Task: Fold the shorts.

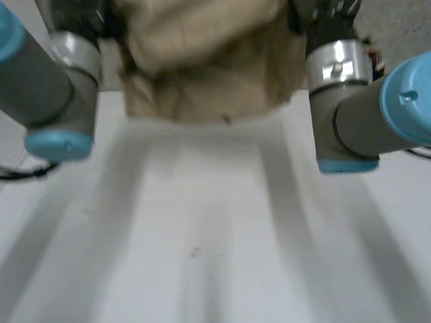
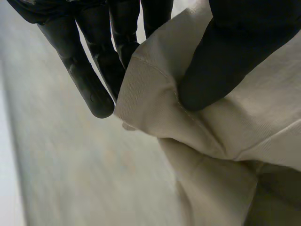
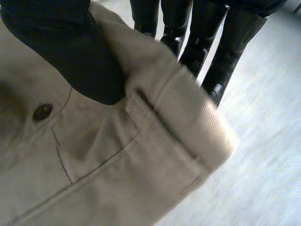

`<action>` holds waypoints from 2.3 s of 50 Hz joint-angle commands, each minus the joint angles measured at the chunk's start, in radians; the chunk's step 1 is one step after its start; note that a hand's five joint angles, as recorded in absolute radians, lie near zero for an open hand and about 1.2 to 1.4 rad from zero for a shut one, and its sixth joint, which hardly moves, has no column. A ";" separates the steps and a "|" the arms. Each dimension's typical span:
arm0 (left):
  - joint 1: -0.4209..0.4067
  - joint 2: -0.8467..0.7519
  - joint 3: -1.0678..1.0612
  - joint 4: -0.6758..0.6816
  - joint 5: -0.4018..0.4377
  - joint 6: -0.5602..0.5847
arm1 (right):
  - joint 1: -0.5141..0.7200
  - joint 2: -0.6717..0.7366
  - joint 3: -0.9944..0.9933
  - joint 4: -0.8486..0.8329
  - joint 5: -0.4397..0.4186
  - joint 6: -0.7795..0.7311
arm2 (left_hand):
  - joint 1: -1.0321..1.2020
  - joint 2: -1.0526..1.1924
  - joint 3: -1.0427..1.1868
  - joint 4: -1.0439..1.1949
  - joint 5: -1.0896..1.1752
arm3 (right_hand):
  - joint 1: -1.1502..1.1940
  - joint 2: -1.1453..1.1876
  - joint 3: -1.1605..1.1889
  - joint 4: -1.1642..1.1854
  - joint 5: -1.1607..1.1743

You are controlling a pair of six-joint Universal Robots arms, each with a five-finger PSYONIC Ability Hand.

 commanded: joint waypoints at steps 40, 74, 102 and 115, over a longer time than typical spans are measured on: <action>-0.038 0.203 -0.789 -0.198 0.097 0.226 | -0.008 0.128 0.149 0.803 -0.012 0.263 | -0.618 -0.731 -0.723 -0.736 -0.667 | 0.427 0.224 0.213 0.203 0.253; 0.023 -0.198 -0.501 -0.204 0.200 0.134 | -0.002 0.125 0.180 0.806 -0.019 0.257 | -0.442 -0.554 -0.547 -0.559 -0.490 | 0.427 0.224 0.213 0.203 0.253; 0.040 -0.281 -0.403 -0.093 0.183 0.153 | -0.005 0.135 0.169 0.800 -0.018 0.240 | 0.321 0.209 0.216 0.204 0.273 | 0.427 0.224 0.213 0.203 0.253; 0.091 0.185 -0.476 -0.095 0.187 0.283 | -0.014 -0.147 0.135 0.771 -0.013 0.120 | 0.321 0.209 0.216 0.204 0.273 | 0.427 0.224 0.213 0.203 0.253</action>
